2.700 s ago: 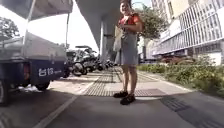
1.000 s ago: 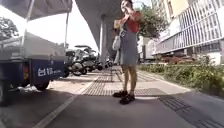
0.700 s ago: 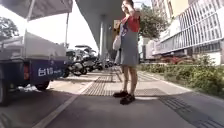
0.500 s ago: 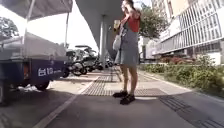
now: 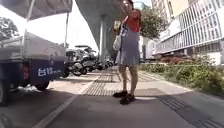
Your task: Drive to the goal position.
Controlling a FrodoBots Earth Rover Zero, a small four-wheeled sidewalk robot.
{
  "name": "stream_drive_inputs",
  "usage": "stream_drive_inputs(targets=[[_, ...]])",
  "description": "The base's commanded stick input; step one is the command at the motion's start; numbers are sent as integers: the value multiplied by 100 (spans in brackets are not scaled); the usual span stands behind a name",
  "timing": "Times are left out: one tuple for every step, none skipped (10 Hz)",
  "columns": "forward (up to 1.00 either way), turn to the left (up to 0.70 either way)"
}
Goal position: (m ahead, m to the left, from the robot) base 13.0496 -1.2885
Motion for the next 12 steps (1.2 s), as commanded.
stream_drive_inputs(targets=[[4, 0], [3, 0], [0, 0], [0, 1], [0, 2], [0, 2], [0, 2], [0, 2], [0, 2], [0, 2], [0, 2], [0, 2]])
